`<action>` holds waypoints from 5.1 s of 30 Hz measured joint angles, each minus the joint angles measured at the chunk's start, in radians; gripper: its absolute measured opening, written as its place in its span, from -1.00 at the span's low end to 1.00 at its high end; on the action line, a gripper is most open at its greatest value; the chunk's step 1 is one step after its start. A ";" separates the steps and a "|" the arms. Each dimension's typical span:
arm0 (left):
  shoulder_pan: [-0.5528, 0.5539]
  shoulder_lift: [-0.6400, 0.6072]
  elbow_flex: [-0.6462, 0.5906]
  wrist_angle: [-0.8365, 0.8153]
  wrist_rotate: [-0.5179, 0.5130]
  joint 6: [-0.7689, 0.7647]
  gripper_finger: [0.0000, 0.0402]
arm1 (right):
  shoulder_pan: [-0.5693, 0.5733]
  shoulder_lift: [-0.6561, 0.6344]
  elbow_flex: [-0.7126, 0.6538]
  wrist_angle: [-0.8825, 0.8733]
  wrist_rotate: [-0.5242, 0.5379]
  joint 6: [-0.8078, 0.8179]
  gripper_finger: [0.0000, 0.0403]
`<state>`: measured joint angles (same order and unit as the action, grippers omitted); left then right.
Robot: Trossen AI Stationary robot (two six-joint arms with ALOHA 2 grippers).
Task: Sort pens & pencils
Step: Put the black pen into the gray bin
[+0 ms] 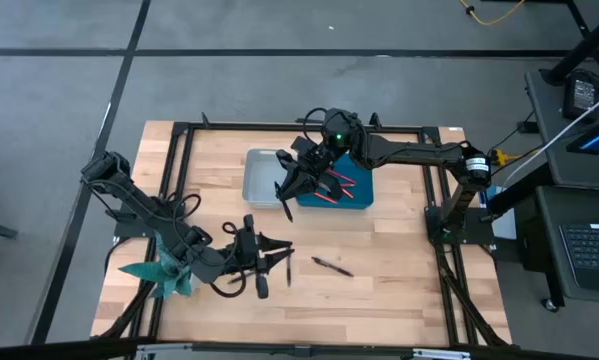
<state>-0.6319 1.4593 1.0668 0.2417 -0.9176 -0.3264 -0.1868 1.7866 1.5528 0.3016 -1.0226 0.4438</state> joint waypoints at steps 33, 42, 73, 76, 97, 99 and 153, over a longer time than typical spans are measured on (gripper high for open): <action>0.037 -0.002 0.000 0.069 0.118 0.075 -0.98 | 0.071 0.000 0.000 -0.026 0.000 0.026 -0.83; 0.038 -0.002 0.000 0.068 0.122 0.075 -1.00 | 0.077 0.000 0.000 -0.025 0.000 0.047 -0.83; 0.058 -0.002 0.000 0.076 0.120 0.114 -1.00 | 0.078 0.000 0.000 -0.022 -0.001 0.053 -0.83; 0.058 -0.003 0.000 0.099 0.120 0.144 -1.00 | 0.078 0.000 0.000 -0.022 -0.001 0.053 -0.83; 0.016 -0.003 0.000 0.088 -0.012 0.146 -0.87 | 0.078 0.000 0.000 -0.015 -0.010 0.076 -0.83; 0.019 -0.003 0.000 0.088 -0.011 0.140 -0.83 | 0.078 0.000 0.000 -0.013 -0.010 0.076 -0.83; 0.089 -0.003 0.000 0.081 0.126 0.163 -1.00 | 0.094 0.000 0.000 0.003 -0.022 0.103 -0.83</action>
<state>-0.5430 1.4563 1.0668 0.3228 -0.7921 -0.1638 -0.0925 1.7870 1.5528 0.3050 -1.0447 0.5464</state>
